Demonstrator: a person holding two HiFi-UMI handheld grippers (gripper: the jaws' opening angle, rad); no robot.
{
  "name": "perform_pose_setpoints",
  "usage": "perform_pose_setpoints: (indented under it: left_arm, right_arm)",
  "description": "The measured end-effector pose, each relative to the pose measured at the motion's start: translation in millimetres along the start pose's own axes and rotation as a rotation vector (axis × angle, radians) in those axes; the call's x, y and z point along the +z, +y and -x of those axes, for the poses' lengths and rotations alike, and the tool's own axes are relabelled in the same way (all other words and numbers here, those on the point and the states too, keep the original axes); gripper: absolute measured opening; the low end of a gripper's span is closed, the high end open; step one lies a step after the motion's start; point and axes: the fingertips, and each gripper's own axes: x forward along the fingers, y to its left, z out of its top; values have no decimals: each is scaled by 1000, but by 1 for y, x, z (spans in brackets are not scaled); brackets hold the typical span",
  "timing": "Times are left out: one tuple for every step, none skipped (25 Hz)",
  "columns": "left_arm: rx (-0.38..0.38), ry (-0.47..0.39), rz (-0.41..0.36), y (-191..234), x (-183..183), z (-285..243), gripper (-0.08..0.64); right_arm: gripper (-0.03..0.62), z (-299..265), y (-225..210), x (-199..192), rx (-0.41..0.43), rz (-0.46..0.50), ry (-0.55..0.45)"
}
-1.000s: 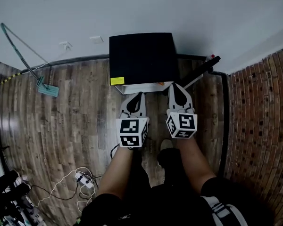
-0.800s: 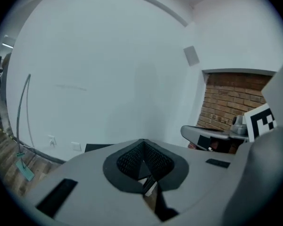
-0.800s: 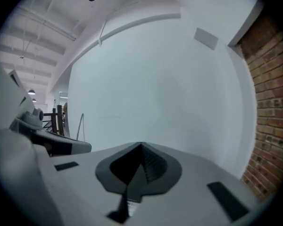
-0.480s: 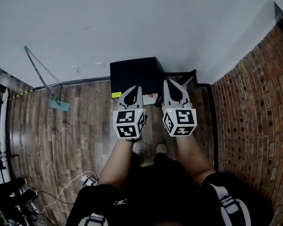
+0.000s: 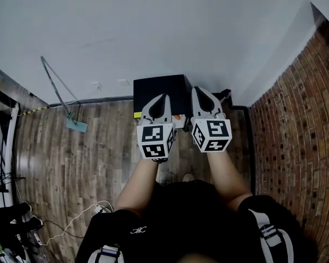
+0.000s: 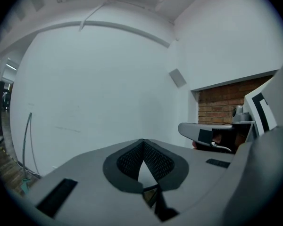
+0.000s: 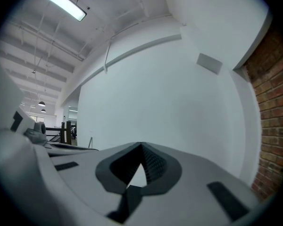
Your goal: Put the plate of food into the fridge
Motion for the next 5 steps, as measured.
perform_pose_setpoints:
  left_arm:
    - [-4,2,3,-3,0,0,-3]
    - [-7,5,5,-5,1,1,-4]
    - [-10,7,7,-6,3,1,-3]
    - [-12,8,9,-8,5,1,-3]
    - [-14,10,11,-9,6,1,-4]
  right_arm:
    - [12,2,0,2,3,2,-3]
    - [12,3,-1,4,6,3,-6]
    - [12,4,-1,7,10,4,-8]
    - [12,5,-1,10,13,6,-10]
    - [12,6,-1,13,15,7,-12]
